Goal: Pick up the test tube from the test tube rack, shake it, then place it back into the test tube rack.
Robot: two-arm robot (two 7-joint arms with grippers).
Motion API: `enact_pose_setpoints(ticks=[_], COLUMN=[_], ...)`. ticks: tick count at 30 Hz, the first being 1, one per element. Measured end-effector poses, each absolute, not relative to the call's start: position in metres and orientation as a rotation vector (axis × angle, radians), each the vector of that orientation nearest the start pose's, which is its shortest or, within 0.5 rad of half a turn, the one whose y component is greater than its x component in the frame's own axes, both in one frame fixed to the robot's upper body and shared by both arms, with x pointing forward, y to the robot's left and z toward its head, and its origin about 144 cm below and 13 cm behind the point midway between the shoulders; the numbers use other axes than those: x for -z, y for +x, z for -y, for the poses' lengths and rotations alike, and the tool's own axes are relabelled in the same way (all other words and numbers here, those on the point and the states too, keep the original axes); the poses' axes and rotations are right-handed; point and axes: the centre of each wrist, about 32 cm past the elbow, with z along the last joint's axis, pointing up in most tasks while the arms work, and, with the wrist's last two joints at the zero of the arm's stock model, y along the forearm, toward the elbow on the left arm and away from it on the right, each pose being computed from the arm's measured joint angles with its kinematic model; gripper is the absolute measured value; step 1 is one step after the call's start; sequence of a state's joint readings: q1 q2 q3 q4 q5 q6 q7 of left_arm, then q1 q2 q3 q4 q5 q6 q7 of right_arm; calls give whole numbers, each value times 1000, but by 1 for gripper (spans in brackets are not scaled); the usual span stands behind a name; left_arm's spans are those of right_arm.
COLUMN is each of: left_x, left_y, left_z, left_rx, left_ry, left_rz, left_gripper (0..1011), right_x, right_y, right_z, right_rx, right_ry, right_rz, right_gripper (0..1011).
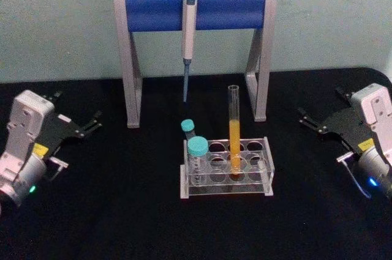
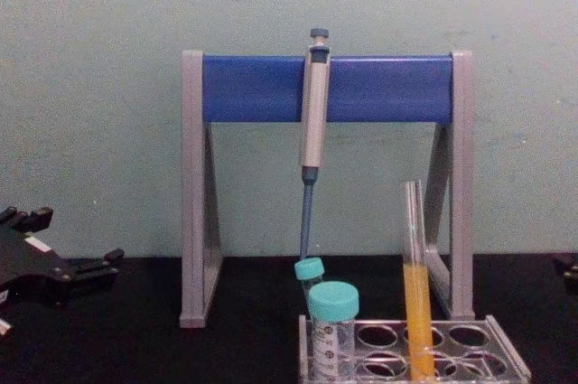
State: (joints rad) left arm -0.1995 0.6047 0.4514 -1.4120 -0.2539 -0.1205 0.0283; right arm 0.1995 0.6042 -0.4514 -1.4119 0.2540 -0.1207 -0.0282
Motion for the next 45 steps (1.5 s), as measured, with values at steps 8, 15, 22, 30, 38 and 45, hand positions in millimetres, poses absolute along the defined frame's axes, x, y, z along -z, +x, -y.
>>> enact_pose_setpoints(ticks=[8, 15, 22, 30, 38, 45], left_x=[-1140, -1140, -1140, -1140, -1140, -1140], left_y=[489, 489, 489, 489, 489, 489], left_z=[-310, -310, -310, -310, -310, -310], left_rx=[-1248, -1248, -1248, -1248, -1248, -1248], left_ry=[304, 305, 304, 305, 304, 304], left_rz=[285, 285, 285, 285, 285, 285], left_gripper=[1001, 1001, 1001, 1001, 1001, 1001], right_x=[-1140, -1140, -1140, -1140, -1140, -1140], right_y=[489, 489, 489, 489, 489, 489], right_z=[310, 310, 310, 310, 310, 310], right_rx=[1248, 1248, 1248, 1248, 1248, 1248], right_ry=[-304, -304, -304, -305, -305, -305], right_rz=[285, 285, 285, 285, 285, 285], right_gripper=[1000, 1000, 1000, 1000, 1000, 1000])
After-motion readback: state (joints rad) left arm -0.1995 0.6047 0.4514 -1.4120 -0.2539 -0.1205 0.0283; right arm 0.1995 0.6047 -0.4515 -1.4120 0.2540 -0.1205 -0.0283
